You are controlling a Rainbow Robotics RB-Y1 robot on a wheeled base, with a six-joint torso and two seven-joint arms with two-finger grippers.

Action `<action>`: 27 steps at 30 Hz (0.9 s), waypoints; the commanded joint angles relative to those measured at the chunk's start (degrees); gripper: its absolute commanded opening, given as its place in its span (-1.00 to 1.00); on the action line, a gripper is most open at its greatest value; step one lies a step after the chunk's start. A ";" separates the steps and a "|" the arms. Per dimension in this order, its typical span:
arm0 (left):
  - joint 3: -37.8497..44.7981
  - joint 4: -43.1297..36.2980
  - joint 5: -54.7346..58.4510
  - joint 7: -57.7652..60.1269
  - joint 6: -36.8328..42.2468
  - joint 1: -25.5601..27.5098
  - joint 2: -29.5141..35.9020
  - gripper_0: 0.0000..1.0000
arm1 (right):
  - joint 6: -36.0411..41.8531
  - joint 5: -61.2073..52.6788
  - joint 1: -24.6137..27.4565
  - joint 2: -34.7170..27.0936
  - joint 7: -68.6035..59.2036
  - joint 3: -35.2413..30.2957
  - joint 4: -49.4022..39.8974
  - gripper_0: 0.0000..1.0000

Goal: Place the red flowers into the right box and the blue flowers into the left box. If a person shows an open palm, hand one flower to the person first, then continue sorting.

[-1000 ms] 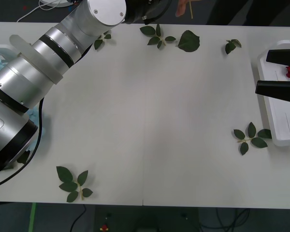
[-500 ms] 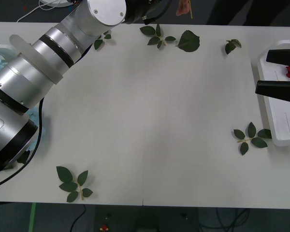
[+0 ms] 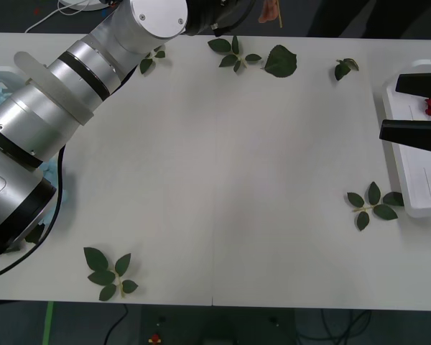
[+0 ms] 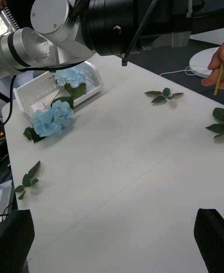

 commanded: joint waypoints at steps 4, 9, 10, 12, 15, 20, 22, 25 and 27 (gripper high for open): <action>0.03 -1.93 0.49 0.18 -0.83 0.12 -0.07 1.00 | -0.54 -0.78 0.87 0.91 1.35 -1.37 -1.23 1.00; 0.03 -1.93 0.49 0.18 -0.83 0.12 -0.07 1.00 | -0.54 -0.78 0.87 0.91 1.35 -1.37 -1.23 1.00; 0.03 -1.93 0.49 0.18 -0.83 0.12 -0.07 1.00 | -0.54 -0.78 0.87 0.91 1.35 -1.37 -1.23 1.00; 0.03 -1.93 0.49 0.18 -0.83 0.12 -0.07 1.00 | -0.54 -0.78 0.87 0.91 1.35 -1.37 -1.23 1.00; -0.76 -1.76 0.31 0.00 -0.57 1.71 0.02 1.00 | -0.54 -0.78 0.87 0.91 1.35 -1.37 -1.23 1.00; -1.20 -4.22 1.01 -0.44 -0.48 1.97 2.65 1.00 | -0.54 -0.78 0.87 0.91 1.35 -1.37 -1.23 1.00; -1.20 -5.36 1.89 -0.35 -0.22 1.88 3.97 1.00 | -0.54 -0.78 0.87 0.91 1.35 -1.37 -1.23 1.00; -1.03 -6.77 3.74 -0.35 2.16 1.79 7.14 1.00 | -0.54 -0.78 0.87 0.91 1.35 -1.37 -1.23 1.00; -0.33 -8.26 5.94 -0.26 5.14 1.79 10.39 1.00 | -0.54 -0.78 0.87 0.91 1.35 -1.37 -1.23 1.00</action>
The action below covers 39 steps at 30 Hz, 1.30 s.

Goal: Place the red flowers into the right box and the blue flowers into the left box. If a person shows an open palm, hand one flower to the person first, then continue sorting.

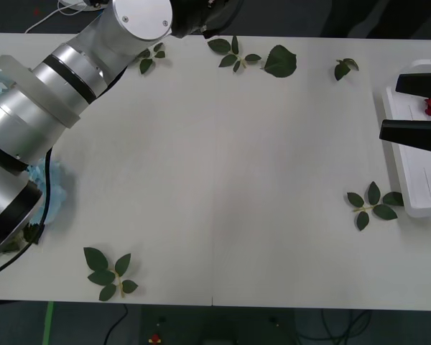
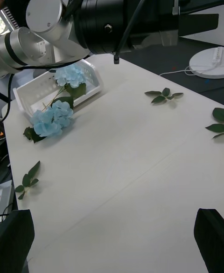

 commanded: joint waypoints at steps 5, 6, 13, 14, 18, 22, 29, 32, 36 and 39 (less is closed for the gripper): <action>9.48 -4.93 8.92 0.18 23.73 -0.05 14.65 1.00 | -0.54 -0.78 0.86 0.91 1.35 -1.37 -1.23 1.00; 12.56 -4.23 9.45 0.44 29.80 -0.05 16.15 1.00 | -0.54 -0.78 0.86 0.91 1.35 -1.37 -1.23 1.00; 29.00 3.33 4.35 7.12 62.41 -3.31 21.86 1.00 | -0.54 -0.78 0.86 0.91 1.35 -1.37 -1.23 1.00; 31.11 3.94 3.21 8.71 66.10 -3.66 22.04 1.00 | -0.54 -0.78 0.86 0.91 1.35 -1.37 -1.23 1.00; 40.33 4.38 -3.03 11.96 79.72 -2.78 22.21 1.00 | -0.54 -0.78 0.86 0.91 1.35 -1.37 -1.23 1.00; 46.93 4.29 -7.86 0.27 87.81 0.12 22.04 1.00 | -0.54 -0.78 0.86 0.91 1.35 -1.37 -1.23 1.00; 53.08 4.03 -8.04 -27.15 92.11 9.09 21.95 1.00 | -0.54 -0.78 0.86 0.91 1.35 -1.37 -1.23 1.00; 54.31 3.86 -8.04 -37.79 92.20 12.25 21.95 1.00 | -0.54 -0.78 0.86 0.91 1.35 -1.37 -1.23 1.00; 54.31 3.15 -8.04 -50.01 92.29 14.71 21.95 1.00 | -0.54 -0.78 0.86 0.91 1.35 -1.37 -1.23 1.00; 54.66 1.39 -7.78 -54.62 92.38 17.08 21.95 1.00 | -0.54 -0.78 0.86 0.91 1.35 -1.37 -1.23 1.00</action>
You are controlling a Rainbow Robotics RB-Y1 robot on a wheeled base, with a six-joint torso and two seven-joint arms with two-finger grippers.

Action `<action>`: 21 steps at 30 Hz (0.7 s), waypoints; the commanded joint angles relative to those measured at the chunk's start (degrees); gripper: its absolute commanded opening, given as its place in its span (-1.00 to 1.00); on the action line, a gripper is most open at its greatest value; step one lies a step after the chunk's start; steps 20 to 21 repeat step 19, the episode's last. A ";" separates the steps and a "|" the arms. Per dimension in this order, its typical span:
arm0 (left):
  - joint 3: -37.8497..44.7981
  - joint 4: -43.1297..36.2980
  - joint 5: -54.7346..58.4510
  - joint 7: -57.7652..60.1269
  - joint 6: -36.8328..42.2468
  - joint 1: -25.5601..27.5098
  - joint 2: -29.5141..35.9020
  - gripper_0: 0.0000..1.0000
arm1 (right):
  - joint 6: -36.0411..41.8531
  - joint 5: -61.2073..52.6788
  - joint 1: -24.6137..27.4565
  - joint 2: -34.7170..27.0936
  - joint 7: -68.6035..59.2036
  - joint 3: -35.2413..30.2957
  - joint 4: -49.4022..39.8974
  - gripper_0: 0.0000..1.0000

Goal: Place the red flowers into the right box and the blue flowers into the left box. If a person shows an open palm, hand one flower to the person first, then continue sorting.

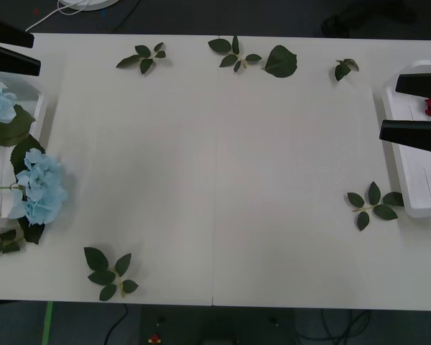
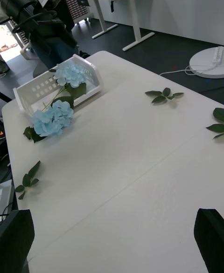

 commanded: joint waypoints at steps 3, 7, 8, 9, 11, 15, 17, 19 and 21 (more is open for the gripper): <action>2.33 -3.66 1.26 -11.61 0.65 3.48 1.73 1.00 | -0.50 -0.77 0.79 0.90 1.35 -1.37 -1.17 1.00; 2.42 -3.66 1.26 -11.61 1.79 3.66 1.99 1.00 | -0.50 -0.77 0.79 0.90 1.35 -1.37 -1.17 1.00; 2.42 -3.66 1.26 -11.61 1.79 3.66 1.99 1.00 | -0.50 -0.77 0.79 0.90 1.35 -1.37 -1.17 1.00; 2.42 -3.66 1.26 -11.61 1.79 3.66 1.99 1.00 | -0.50 -0.77 0.79 0.90 1.35 -1.37 -1.17 1.00; 2.42 -3.66 1.26 -11.61 1.79 3.66 1.99 1.00 | -0.50 -0.77 0.79 0.90 1.35 -1.37 -1.17 1.00; 2.42 -3.66 1.26 -11.61 1.79 3.66 1.99 1.00 | -0.50 -0.77 0.79 0.90 1.35 -1.37 -1.17 1.00; 2.42 -3.66 1.26 -11.61 1.79 3.66 1.99 1.00 | -0.50 -0.77 0.79 0.90 1.35 -1.37 -1.17 1.00; 2.42 -3.66 1.26 -11.61 1.79 3.66 1.99 1.00 | -0.50 -0.77 0.79 0.90 1.35 -1.37 -1.17 1.00; 2.42 -3.66 1.26 -11.61 1.79 3.66 1.99 1.00 | -0.50 -0.77 0.79 0.90 1.35 -1.37 -1.17 1.00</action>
